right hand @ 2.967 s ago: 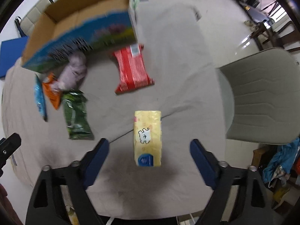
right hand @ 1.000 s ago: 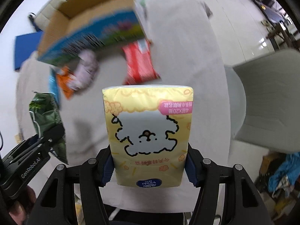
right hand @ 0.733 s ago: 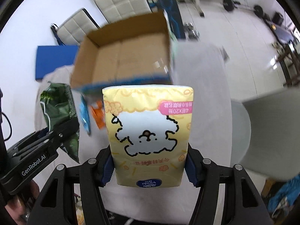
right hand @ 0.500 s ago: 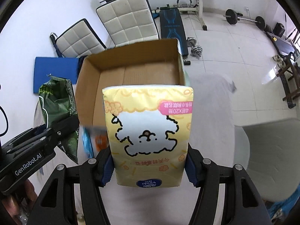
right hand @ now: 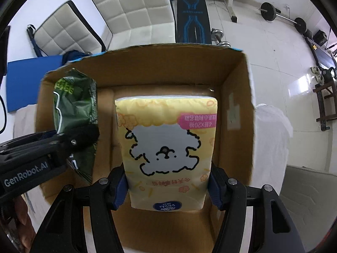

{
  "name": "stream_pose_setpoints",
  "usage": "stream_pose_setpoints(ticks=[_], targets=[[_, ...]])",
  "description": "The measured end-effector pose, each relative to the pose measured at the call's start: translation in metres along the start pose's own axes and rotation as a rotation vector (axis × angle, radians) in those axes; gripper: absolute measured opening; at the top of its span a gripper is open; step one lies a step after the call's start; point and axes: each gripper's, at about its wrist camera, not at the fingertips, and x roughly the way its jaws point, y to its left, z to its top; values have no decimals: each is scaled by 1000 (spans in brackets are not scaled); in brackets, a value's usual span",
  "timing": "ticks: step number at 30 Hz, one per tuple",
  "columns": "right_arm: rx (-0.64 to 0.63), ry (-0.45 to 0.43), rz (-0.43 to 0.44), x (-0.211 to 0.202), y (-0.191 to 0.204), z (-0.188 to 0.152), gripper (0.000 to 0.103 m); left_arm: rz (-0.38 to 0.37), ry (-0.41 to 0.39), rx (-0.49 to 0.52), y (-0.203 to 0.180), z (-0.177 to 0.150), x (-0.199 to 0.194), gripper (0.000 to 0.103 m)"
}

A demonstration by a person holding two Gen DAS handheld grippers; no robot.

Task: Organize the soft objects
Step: 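Carry both items into the box and open both tools to release them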

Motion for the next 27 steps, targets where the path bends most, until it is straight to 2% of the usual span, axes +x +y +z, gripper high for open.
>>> stream_pose_setpoints(ticks=[9,14,16,17,23,27], targets=[[-24,52,1,40,5,15,65,-55,65,13,0,3,30,37],[-23,81,6,55,2,20,67,-6,95,9,-4,1,34,39],[-29,69,-15,55,1,23,71,6,96,13,-6,-2,31,44],[-31,65,-22,53,1,24,73,21,80,19,-6,-4,26,50],[-41,48,-44,39,4,23,74,48,21,19,-3,-18,-4,71],[-43,47,-55,31,8,15,74,67,-18,9,1,-36,-28,91]])
